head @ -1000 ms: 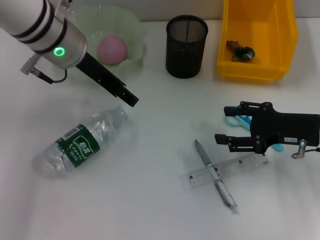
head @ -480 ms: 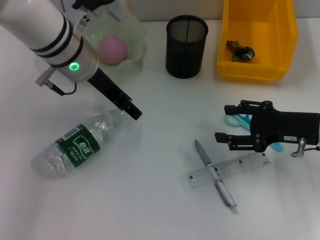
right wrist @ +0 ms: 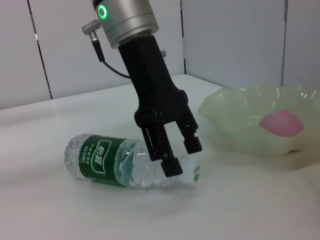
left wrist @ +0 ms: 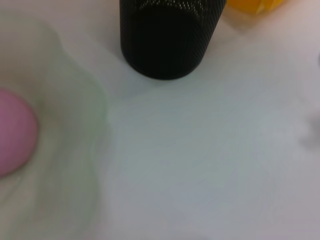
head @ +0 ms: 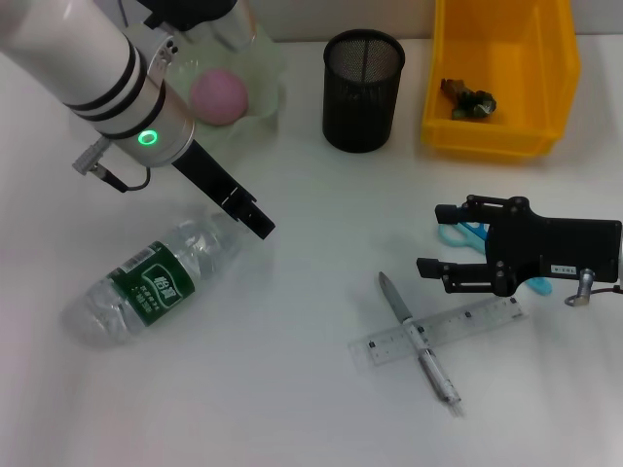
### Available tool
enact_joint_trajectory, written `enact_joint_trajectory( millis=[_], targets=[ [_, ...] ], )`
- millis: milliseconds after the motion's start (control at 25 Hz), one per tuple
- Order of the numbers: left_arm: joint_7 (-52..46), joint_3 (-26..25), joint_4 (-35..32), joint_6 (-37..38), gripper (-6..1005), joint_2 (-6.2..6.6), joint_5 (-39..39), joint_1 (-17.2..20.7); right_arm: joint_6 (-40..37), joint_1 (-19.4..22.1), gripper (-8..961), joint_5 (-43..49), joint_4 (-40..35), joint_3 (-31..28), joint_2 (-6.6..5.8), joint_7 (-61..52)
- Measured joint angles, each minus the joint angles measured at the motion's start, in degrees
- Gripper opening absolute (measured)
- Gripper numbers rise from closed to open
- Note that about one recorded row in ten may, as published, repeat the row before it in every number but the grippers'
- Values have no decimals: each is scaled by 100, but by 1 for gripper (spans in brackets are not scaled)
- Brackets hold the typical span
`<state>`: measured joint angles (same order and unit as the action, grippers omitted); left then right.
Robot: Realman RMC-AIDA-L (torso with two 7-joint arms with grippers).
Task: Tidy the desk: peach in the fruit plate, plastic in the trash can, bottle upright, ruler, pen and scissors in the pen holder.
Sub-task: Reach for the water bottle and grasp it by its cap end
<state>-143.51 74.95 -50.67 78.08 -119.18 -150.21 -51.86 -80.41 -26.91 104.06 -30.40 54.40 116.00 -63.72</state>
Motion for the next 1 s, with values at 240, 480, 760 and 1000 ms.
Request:
enact_joint_trajectory(
  millis=[240, 480, 760, 1000],
  targets=[
    [0, 97, 183, -150, 827, 0, -11, -9, -1, 2, 781, 0, 2, 17, 1, 1],
    [-2, 106, 212, -188, 826, 0, -7, -9, -1, 8, 780, 0, 3, 49, 1, 9],
    [-6, 209, 260, -260, 826, 1, -5, 2, -1, 28, 781, 0, 0, 53, 12, 27],
    [-3, 254, 362, -347, 826, 1, -11, -17, -1, 37, 781, 0, -1, 50, 19, 27]
  ],
)
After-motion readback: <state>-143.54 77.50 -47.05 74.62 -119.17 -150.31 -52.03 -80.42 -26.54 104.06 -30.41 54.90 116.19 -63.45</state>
